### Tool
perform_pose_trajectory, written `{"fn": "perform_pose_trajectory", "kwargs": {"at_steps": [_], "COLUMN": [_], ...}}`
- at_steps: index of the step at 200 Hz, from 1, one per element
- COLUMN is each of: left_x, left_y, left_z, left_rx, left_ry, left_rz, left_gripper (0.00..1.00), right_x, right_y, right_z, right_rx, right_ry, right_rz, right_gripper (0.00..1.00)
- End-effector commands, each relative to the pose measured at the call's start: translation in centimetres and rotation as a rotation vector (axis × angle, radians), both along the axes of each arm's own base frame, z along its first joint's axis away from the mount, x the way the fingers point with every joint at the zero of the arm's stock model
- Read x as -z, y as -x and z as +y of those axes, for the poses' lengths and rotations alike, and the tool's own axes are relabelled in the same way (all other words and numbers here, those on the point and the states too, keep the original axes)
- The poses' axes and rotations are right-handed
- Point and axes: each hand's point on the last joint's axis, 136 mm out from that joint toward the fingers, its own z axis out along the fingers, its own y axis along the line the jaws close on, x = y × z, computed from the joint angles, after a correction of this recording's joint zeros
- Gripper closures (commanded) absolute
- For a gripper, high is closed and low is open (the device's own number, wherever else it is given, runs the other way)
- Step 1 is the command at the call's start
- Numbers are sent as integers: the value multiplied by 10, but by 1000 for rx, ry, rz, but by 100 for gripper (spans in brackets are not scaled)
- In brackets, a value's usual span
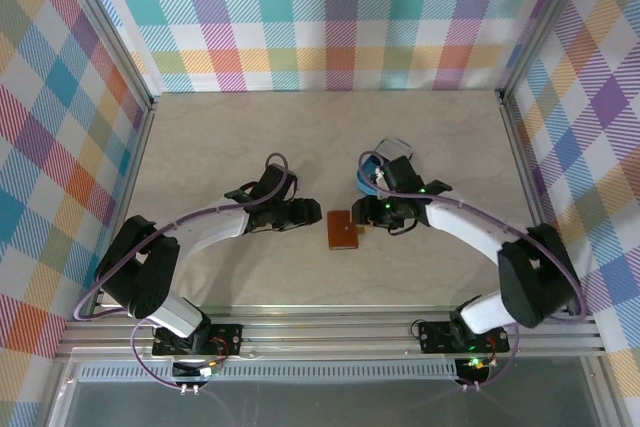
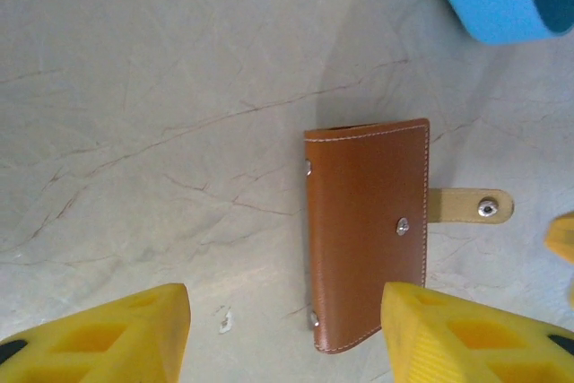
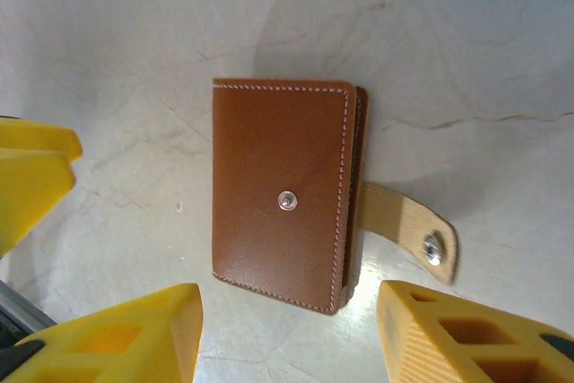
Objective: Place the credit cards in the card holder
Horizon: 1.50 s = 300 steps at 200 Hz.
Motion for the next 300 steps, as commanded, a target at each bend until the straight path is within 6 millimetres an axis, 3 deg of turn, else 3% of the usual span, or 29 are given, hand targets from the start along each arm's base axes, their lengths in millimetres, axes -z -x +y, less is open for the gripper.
{"fn": "perform_pose_trajectory", "kwargs": {"at_steps": [1,59,181,240,300], "left_x": [-6,-6,2,3,2], "left_y": [3,8,9,7,6], "left_z": [-5,-10,-5,-7,1], "left_rx": [32,55,41,39,8], "left_ry": [31,86,51,54,17], "left_rz": [-24,-44,-33,-26,-22], "left_gripper": [41,41,41,41,42], "right_x": [5,34,46,36,4], "right_y": [-5,-15,-11,-11,-4], "right_z": [19,20,30,37,52], "right_rx": [-19,-2,-22,-38,-98], "right_ry": [-41,23,-36,-81,-196], "right_rz": [51,100,132,123,65], "right_gripper": [46,46,51,56,67]}}
